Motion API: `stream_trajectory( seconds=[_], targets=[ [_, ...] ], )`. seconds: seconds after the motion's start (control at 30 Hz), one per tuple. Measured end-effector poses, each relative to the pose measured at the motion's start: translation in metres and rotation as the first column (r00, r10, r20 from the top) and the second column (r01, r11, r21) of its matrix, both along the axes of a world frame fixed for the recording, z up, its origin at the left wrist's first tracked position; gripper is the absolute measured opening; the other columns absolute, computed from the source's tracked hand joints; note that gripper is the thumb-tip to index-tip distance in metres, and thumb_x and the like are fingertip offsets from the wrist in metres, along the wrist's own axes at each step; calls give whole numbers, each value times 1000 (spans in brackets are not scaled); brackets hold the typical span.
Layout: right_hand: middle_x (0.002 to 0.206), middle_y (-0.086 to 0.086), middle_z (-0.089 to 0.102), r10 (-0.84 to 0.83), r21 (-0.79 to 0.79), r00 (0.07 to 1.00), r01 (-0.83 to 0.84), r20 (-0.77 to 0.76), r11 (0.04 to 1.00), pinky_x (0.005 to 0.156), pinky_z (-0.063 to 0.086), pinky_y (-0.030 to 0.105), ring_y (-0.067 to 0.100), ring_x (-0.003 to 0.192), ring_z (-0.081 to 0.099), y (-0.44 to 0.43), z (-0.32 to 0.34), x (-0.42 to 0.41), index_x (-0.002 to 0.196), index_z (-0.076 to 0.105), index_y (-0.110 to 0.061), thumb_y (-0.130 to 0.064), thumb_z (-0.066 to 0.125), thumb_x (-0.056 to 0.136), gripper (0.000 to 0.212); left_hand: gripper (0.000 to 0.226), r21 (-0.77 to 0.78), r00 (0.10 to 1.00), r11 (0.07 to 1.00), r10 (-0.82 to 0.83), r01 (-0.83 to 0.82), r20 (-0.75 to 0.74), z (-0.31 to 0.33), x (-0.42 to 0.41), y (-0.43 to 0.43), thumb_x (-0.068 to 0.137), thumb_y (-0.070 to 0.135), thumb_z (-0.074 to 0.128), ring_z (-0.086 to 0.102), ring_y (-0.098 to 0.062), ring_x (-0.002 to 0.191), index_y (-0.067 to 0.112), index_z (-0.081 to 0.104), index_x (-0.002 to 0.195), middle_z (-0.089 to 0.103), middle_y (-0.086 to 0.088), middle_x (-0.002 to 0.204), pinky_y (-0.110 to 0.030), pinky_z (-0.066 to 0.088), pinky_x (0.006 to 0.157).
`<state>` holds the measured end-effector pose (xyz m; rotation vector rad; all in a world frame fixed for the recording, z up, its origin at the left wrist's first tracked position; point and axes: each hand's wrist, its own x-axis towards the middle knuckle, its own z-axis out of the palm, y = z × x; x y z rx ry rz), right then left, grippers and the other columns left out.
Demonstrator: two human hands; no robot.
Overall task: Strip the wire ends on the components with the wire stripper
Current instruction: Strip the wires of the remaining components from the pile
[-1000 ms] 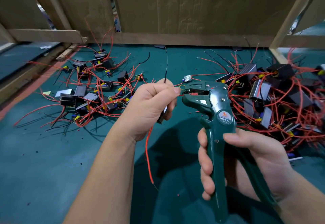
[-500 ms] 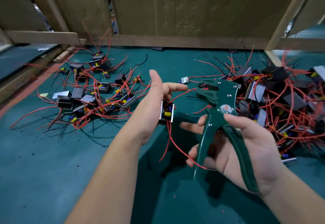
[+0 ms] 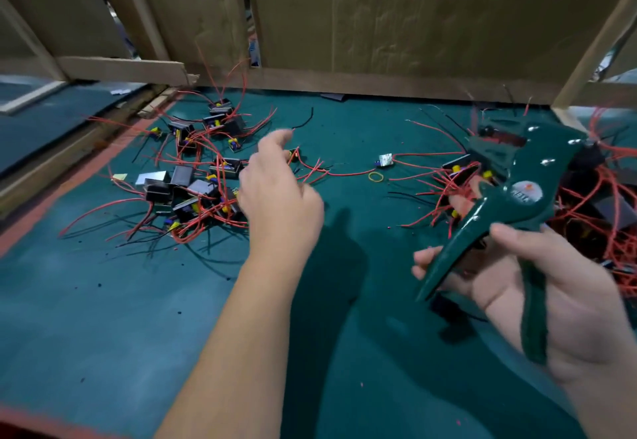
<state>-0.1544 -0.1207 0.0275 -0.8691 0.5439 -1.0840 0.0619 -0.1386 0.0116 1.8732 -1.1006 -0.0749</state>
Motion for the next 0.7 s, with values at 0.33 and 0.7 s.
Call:
stream_trajectory(
  seconds=[0.33, 0.7],
  targets=[
    [96, 24, 47, 114, 186, 988, -92, -109, 978, 59, 53, 55, 49, 64, 63, 0, 4, -5, 92, 53, -1, -28, 91, 26, 80, 30, 372, 935, 900, 92, -225, 342, -16, 25, -1, 85, 32, 63, 46, -28, 113, 31, 61, 116, 58, -3, 114, -39, 24, 84],
    [115, 36, 57, 165, 215, 975, -132, -146, 968, 58, 53, 56, 50, 64, 62, 1, 0, -8, 101, 60, 1, -30, 91, 26, 87, 30, -323, 936, 914, -311, 246, -166, 0, 2, -1, 76, 45, 70, 50, -6, 59, 23, 51, 71, 57, 16, 64, -25, 43, 60]
  ],
)
